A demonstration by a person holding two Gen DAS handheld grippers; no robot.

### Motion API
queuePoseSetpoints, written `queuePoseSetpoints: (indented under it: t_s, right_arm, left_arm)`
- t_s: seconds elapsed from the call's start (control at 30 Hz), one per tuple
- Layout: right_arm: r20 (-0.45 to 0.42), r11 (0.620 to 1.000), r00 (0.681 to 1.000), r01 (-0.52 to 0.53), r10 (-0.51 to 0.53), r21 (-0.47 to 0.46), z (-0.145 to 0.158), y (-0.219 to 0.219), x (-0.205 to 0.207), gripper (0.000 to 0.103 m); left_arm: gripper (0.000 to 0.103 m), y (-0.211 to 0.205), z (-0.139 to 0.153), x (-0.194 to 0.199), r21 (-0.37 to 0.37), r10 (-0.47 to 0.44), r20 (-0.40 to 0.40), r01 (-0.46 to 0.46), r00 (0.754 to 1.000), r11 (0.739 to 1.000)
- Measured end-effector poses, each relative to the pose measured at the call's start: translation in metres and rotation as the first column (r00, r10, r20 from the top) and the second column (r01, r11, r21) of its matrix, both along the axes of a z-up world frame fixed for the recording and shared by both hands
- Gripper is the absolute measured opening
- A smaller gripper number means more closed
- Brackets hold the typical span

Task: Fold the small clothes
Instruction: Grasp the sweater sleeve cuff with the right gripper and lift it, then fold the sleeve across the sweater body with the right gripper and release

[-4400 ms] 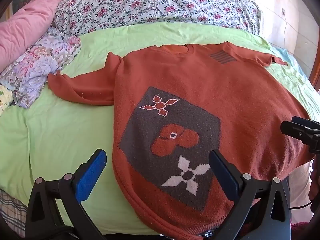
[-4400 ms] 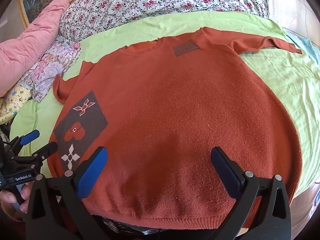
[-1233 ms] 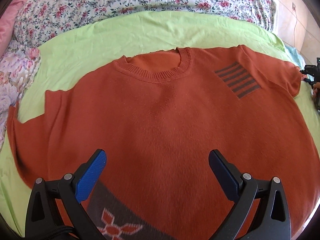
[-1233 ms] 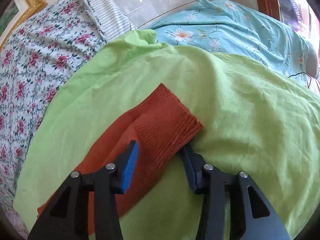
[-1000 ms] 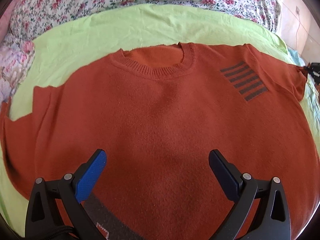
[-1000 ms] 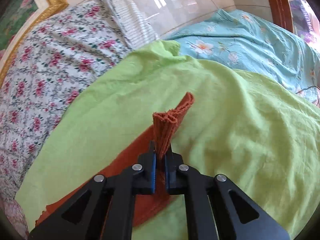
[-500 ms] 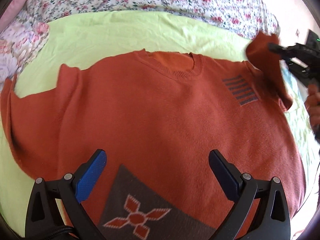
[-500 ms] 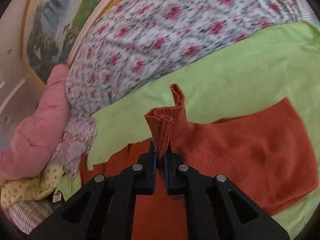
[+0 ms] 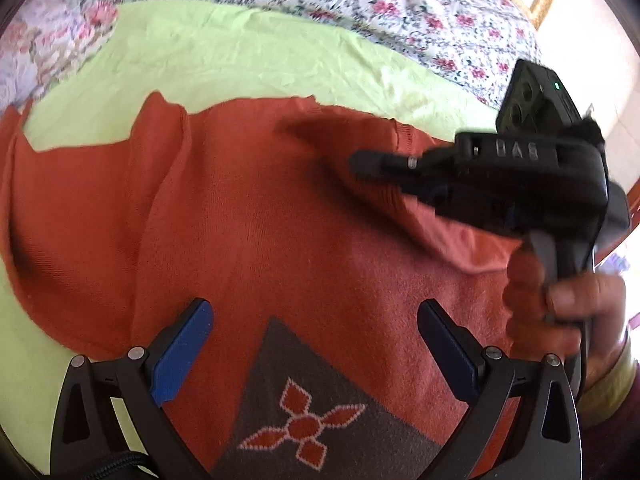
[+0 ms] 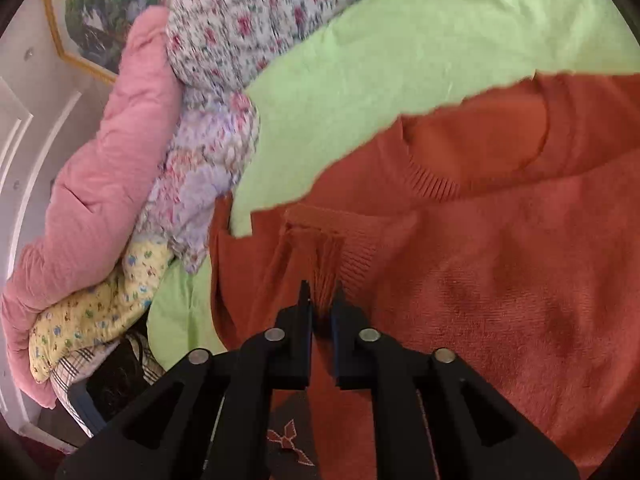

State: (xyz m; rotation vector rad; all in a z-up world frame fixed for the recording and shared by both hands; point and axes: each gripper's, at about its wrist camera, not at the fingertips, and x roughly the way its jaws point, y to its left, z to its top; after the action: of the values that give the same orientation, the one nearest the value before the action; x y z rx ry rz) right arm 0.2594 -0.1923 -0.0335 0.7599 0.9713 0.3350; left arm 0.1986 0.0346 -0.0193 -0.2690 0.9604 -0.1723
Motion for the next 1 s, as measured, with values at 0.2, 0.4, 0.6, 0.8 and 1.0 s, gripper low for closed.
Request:
queuePoseSetpoints:
  t_s: [0.2,0.4,0.6,0.8,1.0]
  right_arm:
    - [0.006,0.998,0.998,0.058,-0.058,0.036,0.007,-0.030,-0.031,0.046]
    - [0.111,0.978,0.973,0.206,-0.203,-0.018,0.049,-0.065,-0.099,0.046]
    - [0.143,0.927,0.927,0.362,-0.346,-0.098,0.066,-0.094,-0.161,0.046]
    - [0.147,0.837,0.862,0.507,-0.485,-0.205,0.070,-0.136,-0.195,0.047]
    - [0.093,0.758,0.829,0.545,-0.551,-0.359,0.057,-0.174,-0.169,0.049]
  left_arm:
    - [0.102,0.002,-0.015,0.036,-0.081,0.005,-0.056,-0.010,0.998,0.997]
    - [0.093,-0.012,-0.018,0.076,-0.065,0.029,-0.037,-0.032,0.999,0.997]
    - [0.008,-0.017,-0.003,0.081,-0.066,0.008,0.015,-0.007,1.000,0.998]
    - [0.007,0.030,0.018,0.050,-0.031,0.085,0.089,-0.082,0.992,0.996]
    - [0.007,0.038,0.009,0.050,-0.027,0.109,0.063,-0.108,0.992,0.994]
